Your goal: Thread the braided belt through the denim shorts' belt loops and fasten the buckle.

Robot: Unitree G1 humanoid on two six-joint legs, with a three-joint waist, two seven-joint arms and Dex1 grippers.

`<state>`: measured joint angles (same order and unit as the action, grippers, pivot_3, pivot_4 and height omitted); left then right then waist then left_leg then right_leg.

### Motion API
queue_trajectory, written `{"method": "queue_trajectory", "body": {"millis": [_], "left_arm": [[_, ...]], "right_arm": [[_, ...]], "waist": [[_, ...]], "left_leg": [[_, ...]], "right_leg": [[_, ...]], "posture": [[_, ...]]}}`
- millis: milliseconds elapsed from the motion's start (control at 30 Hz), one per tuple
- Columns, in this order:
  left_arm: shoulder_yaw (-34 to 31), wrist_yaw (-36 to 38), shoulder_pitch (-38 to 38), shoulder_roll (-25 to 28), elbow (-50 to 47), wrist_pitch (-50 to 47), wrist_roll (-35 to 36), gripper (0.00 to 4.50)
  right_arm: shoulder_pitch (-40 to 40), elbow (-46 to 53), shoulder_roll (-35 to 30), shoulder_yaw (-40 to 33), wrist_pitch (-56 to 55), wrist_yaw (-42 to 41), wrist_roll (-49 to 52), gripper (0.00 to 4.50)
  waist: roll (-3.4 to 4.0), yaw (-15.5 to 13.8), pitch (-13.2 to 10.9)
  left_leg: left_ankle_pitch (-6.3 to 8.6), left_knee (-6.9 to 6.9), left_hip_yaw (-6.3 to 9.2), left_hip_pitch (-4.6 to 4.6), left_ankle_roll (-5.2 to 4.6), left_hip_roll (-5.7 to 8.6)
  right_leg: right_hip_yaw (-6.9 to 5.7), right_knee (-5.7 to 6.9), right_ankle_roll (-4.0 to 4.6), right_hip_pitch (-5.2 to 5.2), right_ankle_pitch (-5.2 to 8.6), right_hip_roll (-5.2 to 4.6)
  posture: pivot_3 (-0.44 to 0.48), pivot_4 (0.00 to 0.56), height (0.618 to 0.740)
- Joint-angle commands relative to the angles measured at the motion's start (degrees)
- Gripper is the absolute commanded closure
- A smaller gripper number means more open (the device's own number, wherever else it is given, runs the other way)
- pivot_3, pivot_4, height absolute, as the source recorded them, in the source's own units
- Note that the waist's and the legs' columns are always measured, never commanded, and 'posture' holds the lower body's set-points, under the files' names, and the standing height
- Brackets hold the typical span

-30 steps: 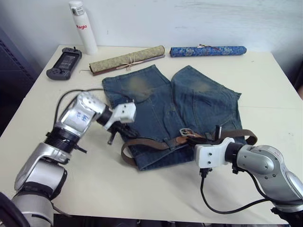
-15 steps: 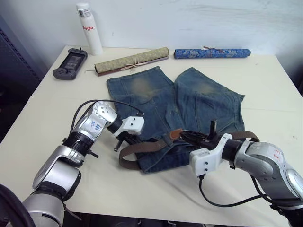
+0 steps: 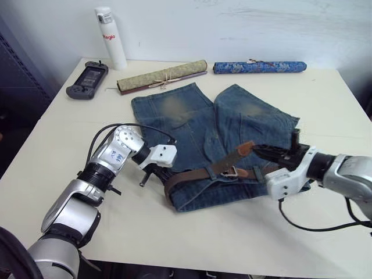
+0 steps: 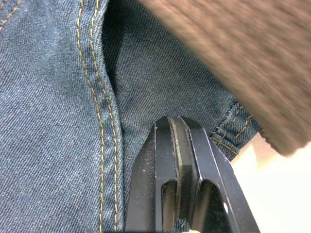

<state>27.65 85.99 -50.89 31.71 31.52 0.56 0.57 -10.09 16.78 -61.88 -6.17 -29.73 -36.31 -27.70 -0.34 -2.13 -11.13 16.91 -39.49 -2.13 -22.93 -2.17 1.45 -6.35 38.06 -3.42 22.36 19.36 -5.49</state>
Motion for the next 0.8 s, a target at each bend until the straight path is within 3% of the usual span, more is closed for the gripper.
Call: {"method": "queue_trajectory", "body": {"millis": [33,267,433,567,667,800], "left_arm": [[3.05,1.9,3.08,0.82,0.82,-0.22,-4.31,4.46],[3.0,2.22,4.04,2.13,0.38,0.15,-4.4,4.46],[-1.33,2.02,3.5,0.44,-1.68,-6.18,1.16,4.46],[-7.81,5.17,0.63,-0.05,-6.73,-20.95,10.92,3.17],[-12.7,5.25,-3.16,1.14,-10.93,-30.98,18.13,1.82],[-17.49,-0.62,-7.59,-1.22,-16.97,-38.97,24.55,0.04]], "right_arm": [[0.91,-2.25,-2.16,-4.71,-2.64,1.75,1.37,4.5],[0.61,-8.76,-6.22,-8.45,-6.21,3.3,1.79,4.5],[-0.99,-4.92,-5.14,-5.33,-4.41,0.86,6.2,4.5],[-2.15,-0.98,-3.73,-2.86,-0.9,-1.57,8.33,4.5],[-2.95,0.51,-3.21,-2.07,1.68,-3.16,9.15,4.5],[-3.4,1.9,-2.6,-1.17,6.81,-6.15,10.94,4.5]], "waist": [[0.03,0.33,0.02],[0.11,0.72,0.07],[0.27,0.91,0.16],[0.2,0.7,0.12],[0.06,0.57,0.02],[0.03,0.62,0.0]], "left_leg": [[0.0,0.0,-0.01,0.0,0.0,0.0],[0.0,0.01,-0.03,0.06,-0.01,-0.03],[0.0,0.03,-0.1,0.12,-0.01,-0.08],[0.01,-0.03,-0.08,-0.03,-0.02,-0.08],[0.05,-0.28,0.04,-0.32,-0.09,-0.1],[0.09,-0.37,0.07,-0.35,-0.14,-0.1]], "right_leg": [[0.01,0.0,0.0,0.0,0.0,0.0],[0.03,0.03,0.02,-0.02,0.01,0.01],[0.09,0.05,0.07,-0.02,0.04,0.04],[0.08,0.09,0.07,0.09,0.04,0.04],[0.0,0.14,0.06,0.22,0.03,0.03],[-0.04,0.1,0.06,0.17,0.03,0.03]], "posture": [[0.0,0.15,0.686],[0.0,0.15,0.686],[0.0,0.15,0.686],[0.0,0.15,0.686],[0.0,0.15,0.686],[0.0,0.15,0.686]]}}
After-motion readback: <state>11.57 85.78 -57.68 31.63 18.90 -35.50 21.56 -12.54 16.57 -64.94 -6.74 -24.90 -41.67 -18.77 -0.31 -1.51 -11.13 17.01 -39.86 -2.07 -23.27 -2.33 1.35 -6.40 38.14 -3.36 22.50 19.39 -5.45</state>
